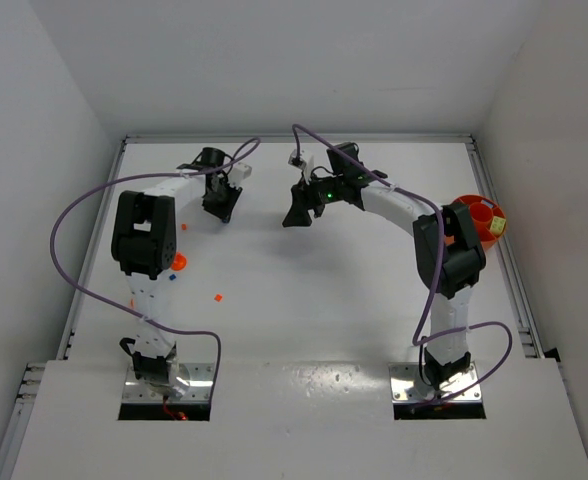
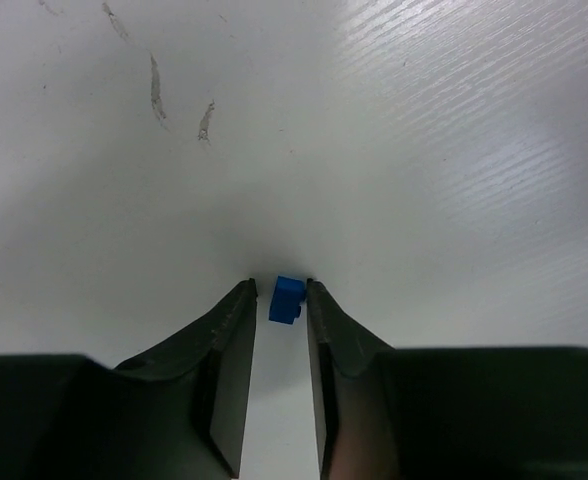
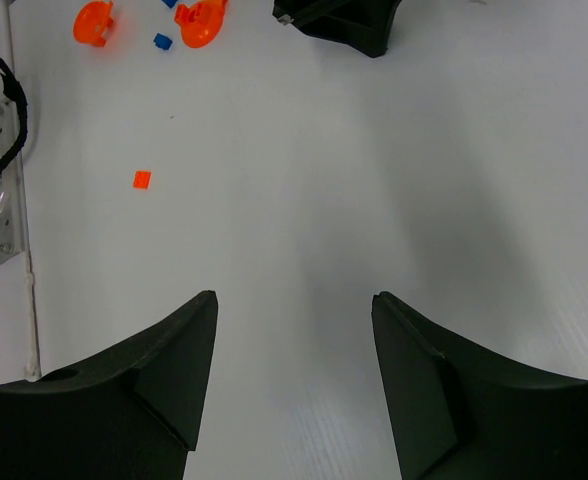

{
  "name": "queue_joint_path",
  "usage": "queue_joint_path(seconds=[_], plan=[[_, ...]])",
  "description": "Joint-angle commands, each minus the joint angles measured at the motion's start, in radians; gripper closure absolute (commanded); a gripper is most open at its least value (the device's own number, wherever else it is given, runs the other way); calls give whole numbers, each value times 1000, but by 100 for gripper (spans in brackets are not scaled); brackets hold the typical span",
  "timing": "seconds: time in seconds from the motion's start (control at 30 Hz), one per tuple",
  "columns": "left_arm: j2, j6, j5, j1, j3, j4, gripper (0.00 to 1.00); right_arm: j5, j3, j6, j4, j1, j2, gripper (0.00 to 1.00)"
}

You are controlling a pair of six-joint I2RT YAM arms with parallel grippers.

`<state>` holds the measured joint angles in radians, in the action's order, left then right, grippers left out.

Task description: Sort the legos into containers by color

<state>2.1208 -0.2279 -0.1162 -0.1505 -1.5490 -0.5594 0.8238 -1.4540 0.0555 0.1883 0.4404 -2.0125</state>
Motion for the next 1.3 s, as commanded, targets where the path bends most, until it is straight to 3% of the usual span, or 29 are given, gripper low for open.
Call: queue_joint_path(seconds=[0.0, 0.27, 0.37, 0.43, 0.57, 0.7, 0.73, 0.83, 0.9, 1.07, 1.17, 1.27], plan=[[30, -8, -13, 12, 9, -20, 70, 40, 0, 0, -38, -5, 32, 36], [-1, 18, -65, 23, 10, -39, 81, 15, 41, -6, -58, -5, 73, 36], [-102, 85, -238, 54, 56, 2, 84, -3, 122, -57, -113, -5, 145, 36], [-156, 145, -438, 89, 96, 29, 85, -23, 176, -85, -131, -5, 185, 36], [-315, 402, -739, 123, 243, 238, 89, -44, 256, -262, -251, 4, 253, 36], [-484, 936, -873, 132, 481, 821, 95, 20, 328, -616, -525, 14, 256, 36], [-501, 1019, -904, 132, 515, 908, 96, 29, 361, -801, -596, 23, 256, 36], [-522, 1232, -939, 132, 590, 1097, 96, 41, 408, -1149, -906, 32, 204, 40], [-547, 1320, -939, 132, 644, 1214, 97, 32, 417, -1236, -979, 32, 192, 43], [-584, 1466, -912, 132, 711, 1283, 100, -31, 417, -1466, -1181, 50, 170, 48], [-602, 1496, -912, 123, 736, 1283, 100, -20, 396, -1446, -1193, 50, 158, 50], [-602, 1527, -912, 123, 745, 1250, 100, 40, 368, -1315, -1141, 61, 147, 51]])
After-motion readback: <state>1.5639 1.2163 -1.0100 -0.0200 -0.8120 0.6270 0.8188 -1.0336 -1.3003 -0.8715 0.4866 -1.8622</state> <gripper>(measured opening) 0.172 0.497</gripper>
